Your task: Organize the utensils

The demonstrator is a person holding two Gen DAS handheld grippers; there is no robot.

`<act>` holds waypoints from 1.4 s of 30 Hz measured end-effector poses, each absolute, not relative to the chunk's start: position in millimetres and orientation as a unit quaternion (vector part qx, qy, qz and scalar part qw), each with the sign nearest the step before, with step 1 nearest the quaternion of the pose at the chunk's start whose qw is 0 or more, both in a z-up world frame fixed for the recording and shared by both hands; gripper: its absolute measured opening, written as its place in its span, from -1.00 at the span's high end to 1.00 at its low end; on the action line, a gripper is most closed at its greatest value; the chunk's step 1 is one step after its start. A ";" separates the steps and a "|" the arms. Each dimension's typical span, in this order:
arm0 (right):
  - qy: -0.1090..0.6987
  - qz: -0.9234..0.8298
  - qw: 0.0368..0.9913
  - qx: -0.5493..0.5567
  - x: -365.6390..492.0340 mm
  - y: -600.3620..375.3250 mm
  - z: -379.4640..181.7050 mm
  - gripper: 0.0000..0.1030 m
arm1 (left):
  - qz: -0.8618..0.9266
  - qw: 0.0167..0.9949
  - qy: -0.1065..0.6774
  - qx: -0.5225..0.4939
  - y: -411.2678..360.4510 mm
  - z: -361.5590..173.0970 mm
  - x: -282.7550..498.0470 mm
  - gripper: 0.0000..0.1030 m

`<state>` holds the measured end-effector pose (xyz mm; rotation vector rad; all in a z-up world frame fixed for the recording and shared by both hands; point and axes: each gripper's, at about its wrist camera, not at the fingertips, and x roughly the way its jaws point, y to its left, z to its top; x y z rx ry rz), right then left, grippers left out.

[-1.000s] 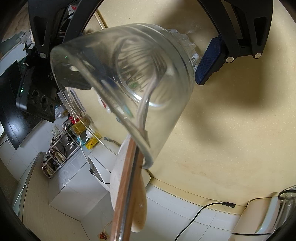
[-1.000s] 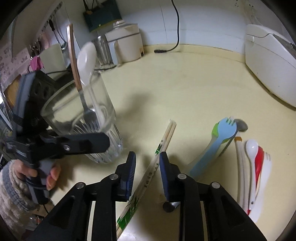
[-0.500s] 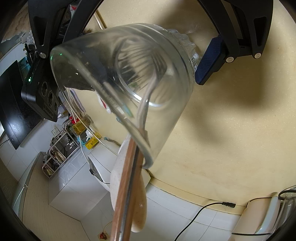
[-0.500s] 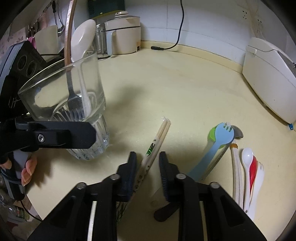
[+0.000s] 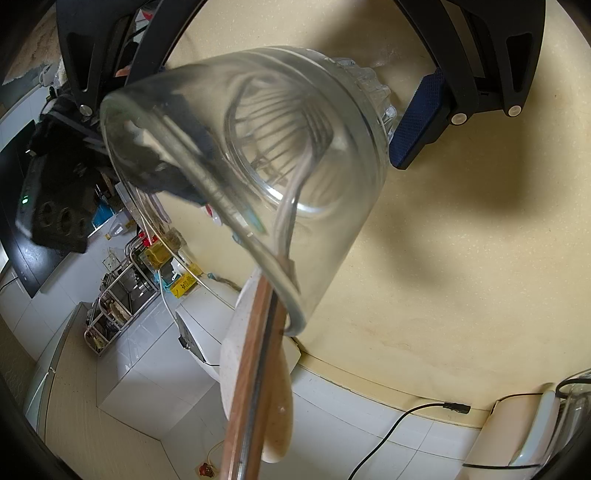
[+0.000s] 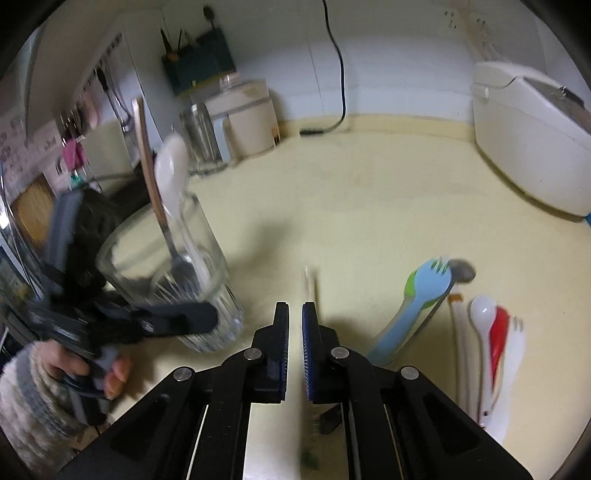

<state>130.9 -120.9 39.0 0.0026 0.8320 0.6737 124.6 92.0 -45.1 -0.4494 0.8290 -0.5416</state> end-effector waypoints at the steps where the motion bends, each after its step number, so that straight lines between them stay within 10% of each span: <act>1: 0.393 0.322 0.861 0.001 129.5 -122.0 41.5 0.86 | -0.258 0.856 0.394 -0.214 92.0 -45.0 124.7 -0.91; 11: 0.397 0.305 0.866 -0.020 120.0 -145.5 43.2 0.85 | -0.258 0.856 0.394 -0.214 92.1 -45.0 124.6 -0.91; 24: 0.392 0.317 0.862 -0.052 48.0 -199.9 22.8 0.37 | -0.258 0.856 0.395 -0.214 92.1 -44.9 124.7 -0.91; 42: 0.373 0.289 0.878 -0.080 24.1 -197.9 -3.0 0.37 | -0.258 0.856 0.395 -0.214 92.3 -44.9 124.7 -0.91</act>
